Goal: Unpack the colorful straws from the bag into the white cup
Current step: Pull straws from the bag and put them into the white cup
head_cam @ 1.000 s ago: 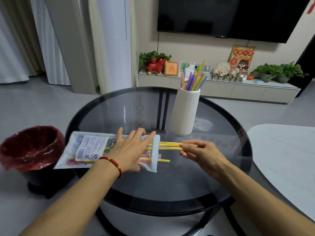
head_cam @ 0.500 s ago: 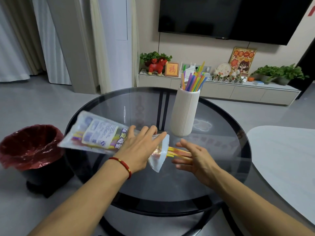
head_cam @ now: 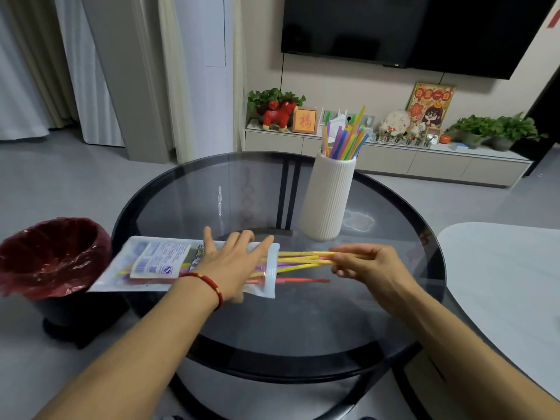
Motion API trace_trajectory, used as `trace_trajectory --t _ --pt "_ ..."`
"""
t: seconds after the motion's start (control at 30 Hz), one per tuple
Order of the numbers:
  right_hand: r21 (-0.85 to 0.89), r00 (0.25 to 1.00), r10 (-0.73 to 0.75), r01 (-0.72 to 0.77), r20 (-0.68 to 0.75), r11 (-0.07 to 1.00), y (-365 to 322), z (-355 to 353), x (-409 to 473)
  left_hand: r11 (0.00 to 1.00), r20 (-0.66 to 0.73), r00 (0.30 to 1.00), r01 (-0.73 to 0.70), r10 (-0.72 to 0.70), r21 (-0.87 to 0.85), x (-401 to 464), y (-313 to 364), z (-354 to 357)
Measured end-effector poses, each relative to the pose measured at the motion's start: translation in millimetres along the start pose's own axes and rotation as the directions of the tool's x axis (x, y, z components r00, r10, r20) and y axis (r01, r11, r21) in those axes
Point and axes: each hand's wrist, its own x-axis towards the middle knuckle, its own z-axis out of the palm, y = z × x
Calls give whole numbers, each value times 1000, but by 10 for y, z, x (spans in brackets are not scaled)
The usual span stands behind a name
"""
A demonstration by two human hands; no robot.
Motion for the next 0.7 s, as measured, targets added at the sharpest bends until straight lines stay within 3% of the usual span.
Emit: trace_trajectory --t 0.1,0.2,0.27,0.4,0.6,0.7 --pt "-150 995 -97 95 -6 984 -121 -123 -66 989 51 997 -56 63 -138 20 16 -19" --pt "-202 986 -160 166 47 965 -238 -152 -127 923 -65 991 -130 114 -363 41 217 -93" --pt "-177 980 -184 196 81 964 -302 -161 -161 912 -149 984 -147 97 -382 59 355 -117" --pt "12 981 -167 167 101 986 -371 -274 -174 960 -247 967 -124 60 -253 102 455 -109" --pt "382 990 -58 4 131 924 -344 -415 -117 966 -243 970 -85 24 -244 119 507 -100" --pt "449 983 -29 -56 179 892 -271 -236 -116 966 -257 966 -60 -7 -250 127 513 -120"
